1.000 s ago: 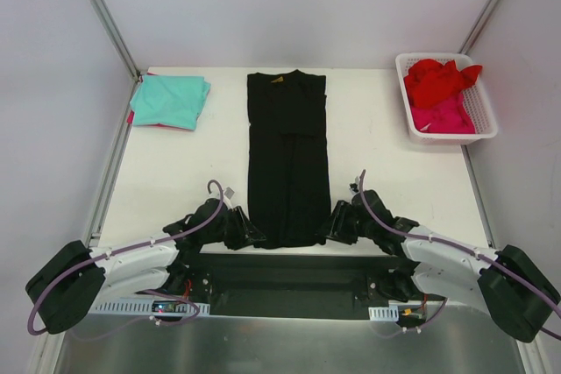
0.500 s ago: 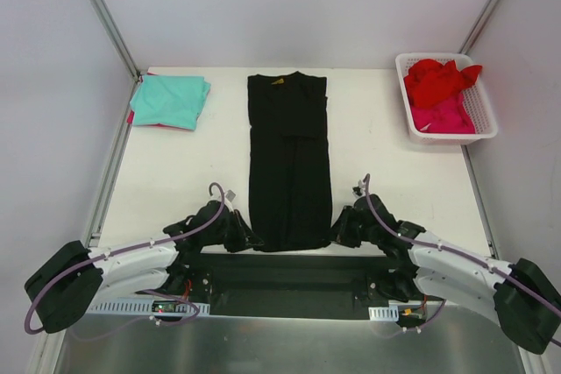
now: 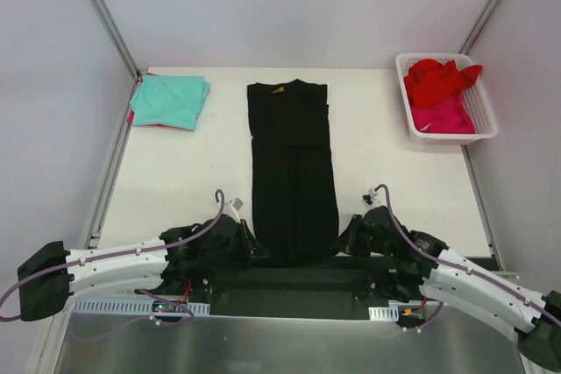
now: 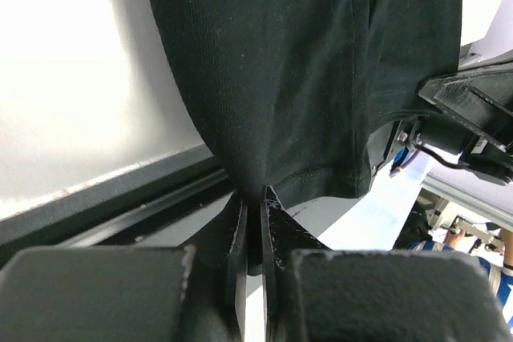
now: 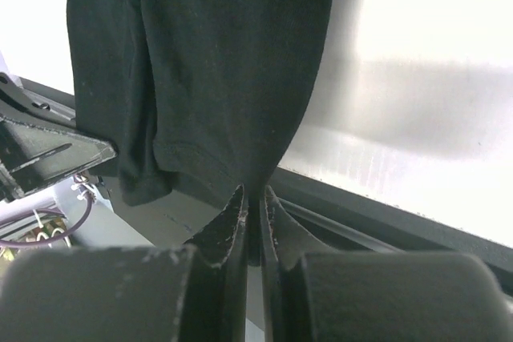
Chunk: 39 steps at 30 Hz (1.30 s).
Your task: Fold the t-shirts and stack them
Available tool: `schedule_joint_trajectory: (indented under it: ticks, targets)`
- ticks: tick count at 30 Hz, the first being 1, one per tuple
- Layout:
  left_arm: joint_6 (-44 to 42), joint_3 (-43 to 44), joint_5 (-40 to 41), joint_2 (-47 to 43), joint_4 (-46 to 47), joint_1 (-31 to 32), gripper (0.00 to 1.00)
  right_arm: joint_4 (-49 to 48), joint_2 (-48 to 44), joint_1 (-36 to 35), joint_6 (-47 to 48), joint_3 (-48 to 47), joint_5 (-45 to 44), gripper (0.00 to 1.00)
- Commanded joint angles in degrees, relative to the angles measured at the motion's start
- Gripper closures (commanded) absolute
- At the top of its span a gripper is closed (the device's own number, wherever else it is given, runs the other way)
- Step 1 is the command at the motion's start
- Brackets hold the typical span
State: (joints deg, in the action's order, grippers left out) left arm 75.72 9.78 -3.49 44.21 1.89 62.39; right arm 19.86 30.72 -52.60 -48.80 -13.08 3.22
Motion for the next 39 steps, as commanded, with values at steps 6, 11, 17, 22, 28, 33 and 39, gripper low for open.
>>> schedule_joint_trajectory:
  ticks: [6, 11, 17, 22, 28, 33, 39]
  targets:
    - [-0.31, 14.36, 14.80, -8.68, -20.68, 3.44, 1.00, 15.12, -2.33, -1.98, 1.85, -14.24, -9.37, 0.99]
    - [-3.99, 21.06, 19.74, -9.23, -27.11, 3.35, 1.00, 17.93, 1.53, -2.07, 5.37, -20.57, -12.53, 0.99]
    - [-7.69, 26.42, 24.66, -4.66, -29.14, 2.91, 1.00, 17.23, 6.97, -1.72, 8.10, -23.83, -15.26, 0.99]
    - [-9.54, 29.06, 24.84, -0.97, -29.14, 0.72, 1.00, 16.44, 9.88, 0.12, 10.30, -26.81, -16.49, 0.99]
    - [-13.32, 31.88, 24.85, 0.62, -29.14, -2.27, 1.00, 14.43, 14.36, 3.99, 13.90, -29.37, -14.65, 0.99]
    - [-16.30, 33.28, 21.52, 2.89, -27.39, -7.45, 1.00, 11.00, 19.10, 5.31, 15.75, -31.39, -12.63, 0.99]
    - [-19.03, 34.16, 18.35, 7.64, -23.17, -11.59, 1.00, 8.54, 25.44, 6.80, 18.21, -34.73, -11.66, 0.99]
